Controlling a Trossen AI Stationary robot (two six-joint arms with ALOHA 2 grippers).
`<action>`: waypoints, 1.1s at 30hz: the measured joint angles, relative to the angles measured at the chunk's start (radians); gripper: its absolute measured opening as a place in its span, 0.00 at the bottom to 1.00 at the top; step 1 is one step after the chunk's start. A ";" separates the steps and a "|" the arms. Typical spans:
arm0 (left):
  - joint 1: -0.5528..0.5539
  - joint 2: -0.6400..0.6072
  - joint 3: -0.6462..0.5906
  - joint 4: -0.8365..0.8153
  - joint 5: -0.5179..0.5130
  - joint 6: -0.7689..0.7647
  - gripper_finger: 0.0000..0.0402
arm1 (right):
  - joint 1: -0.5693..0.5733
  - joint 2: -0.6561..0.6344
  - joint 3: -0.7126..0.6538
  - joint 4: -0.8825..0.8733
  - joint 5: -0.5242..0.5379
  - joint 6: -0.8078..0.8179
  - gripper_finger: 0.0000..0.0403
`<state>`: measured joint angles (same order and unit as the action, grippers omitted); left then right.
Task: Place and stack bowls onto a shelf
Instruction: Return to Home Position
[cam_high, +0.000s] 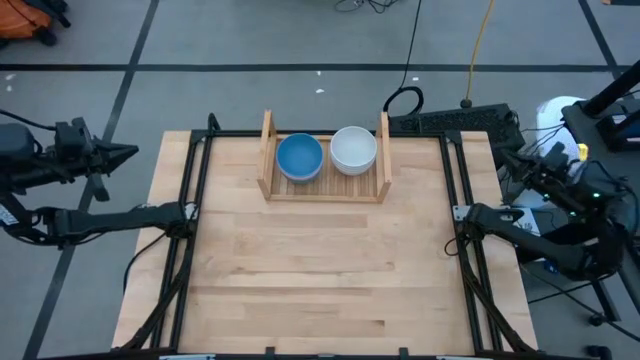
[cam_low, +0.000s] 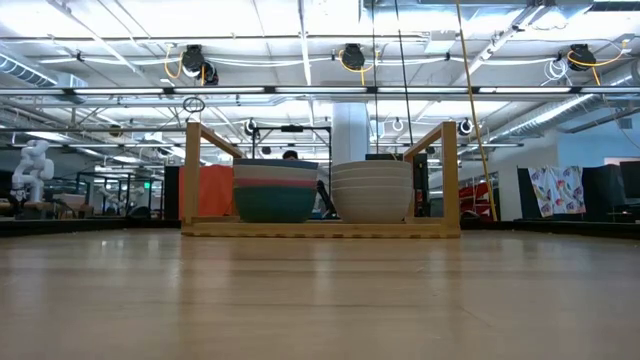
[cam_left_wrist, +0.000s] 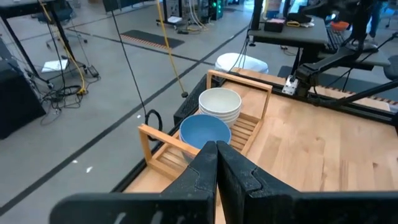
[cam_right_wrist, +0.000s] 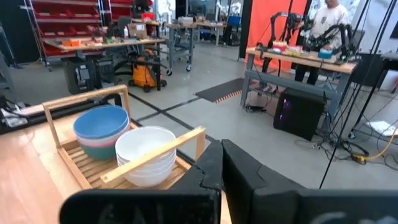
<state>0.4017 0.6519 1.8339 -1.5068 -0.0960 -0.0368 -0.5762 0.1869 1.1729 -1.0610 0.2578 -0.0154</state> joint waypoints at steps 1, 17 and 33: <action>0.000 -0.012 -0.012 0.008 0.000 0.000 0.02 | 0.000 -0.008 -0.020 0.004 0.000 0.005 0.00; 0.000 -0.161 -0.259 0.141 -0.001 0.096 0.02 | 0.000 -0.071 -0.430 0.455 -0.078 -0.116 0.00; 0.000 -0.256 -0.473 0.242 0.068 0.088 0.02 | 0.000 -0.071 -0.689 0.757 -0.134 -0.102 0.00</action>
<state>0.4019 0.3958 1.3611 -1.2651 -0.0278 0.0514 -0.5759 0.1158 0.4844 -0.3037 0.1236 -0.1170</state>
